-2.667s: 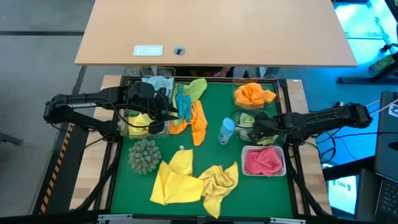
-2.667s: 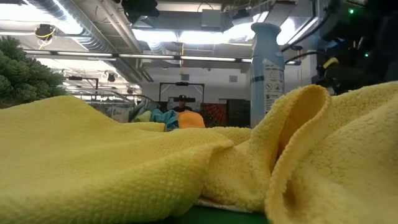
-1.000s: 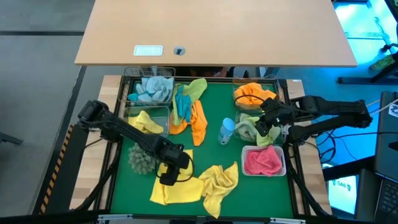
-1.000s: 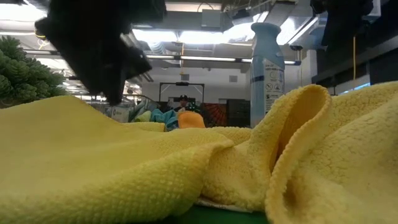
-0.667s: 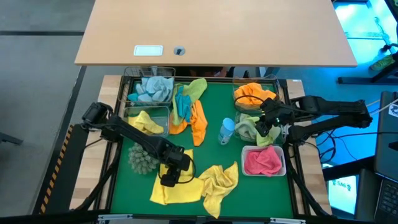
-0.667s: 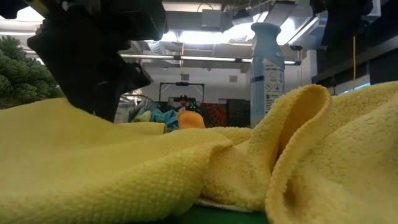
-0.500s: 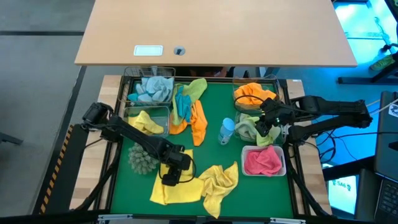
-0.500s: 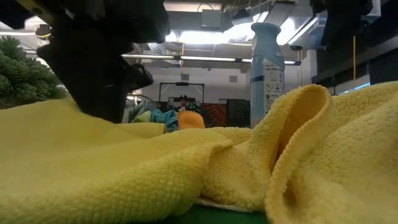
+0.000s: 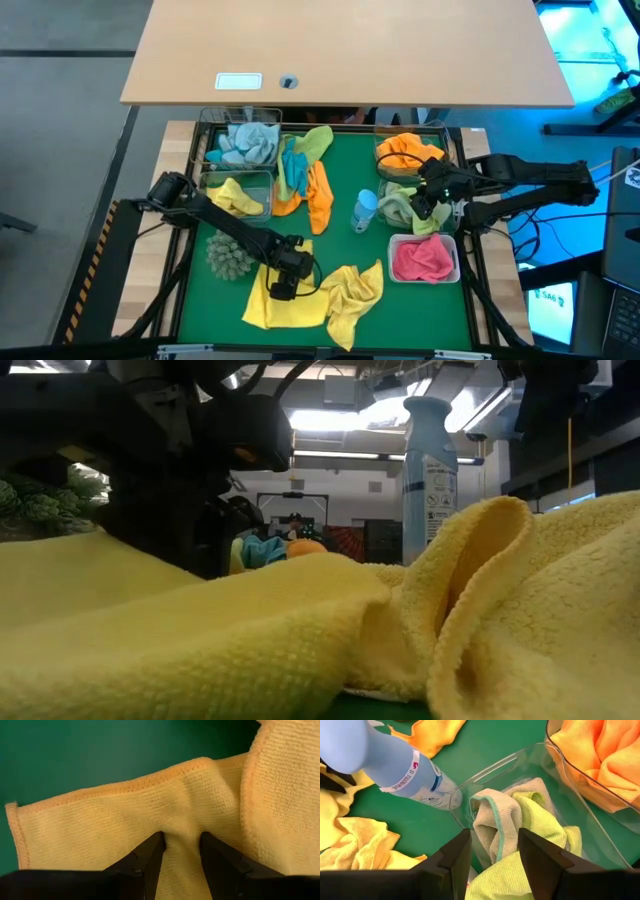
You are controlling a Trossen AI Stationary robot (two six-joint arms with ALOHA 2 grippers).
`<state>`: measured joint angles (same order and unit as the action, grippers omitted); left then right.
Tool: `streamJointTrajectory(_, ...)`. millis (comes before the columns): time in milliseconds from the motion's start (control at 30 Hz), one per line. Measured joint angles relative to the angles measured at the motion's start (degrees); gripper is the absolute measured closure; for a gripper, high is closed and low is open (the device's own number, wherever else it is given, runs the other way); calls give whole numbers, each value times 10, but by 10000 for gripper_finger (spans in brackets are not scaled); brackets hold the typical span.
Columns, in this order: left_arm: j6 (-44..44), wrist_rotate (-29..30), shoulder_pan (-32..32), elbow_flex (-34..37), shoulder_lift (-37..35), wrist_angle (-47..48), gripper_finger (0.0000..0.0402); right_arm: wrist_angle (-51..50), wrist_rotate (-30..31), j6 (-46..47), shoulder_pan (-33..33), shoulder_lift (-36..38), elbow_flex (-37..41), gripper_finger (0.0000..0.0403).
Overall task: Sort microfiber towel by color & place in baskets
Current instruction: Put the yellow microfiber towel into the bottom left transparent bin
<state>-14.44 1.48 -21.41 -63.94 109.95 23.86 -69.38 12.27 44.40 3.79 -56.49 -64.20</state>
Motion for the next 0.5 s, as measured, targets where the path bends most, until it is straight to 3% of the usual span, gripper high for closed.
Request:
streamJointTrajectory(133,0,7,0,0,7,-1,296,2,-4,0,0,0,0,240)
streamJointTrajectory(333,-3,8,0,2,-3,-25,386,5,-9,-2,0,0,0,240)
streamJointTrajectory(500,-2,7,10,6,-32,-38,397,14,-30,-13,0,0,0,240)
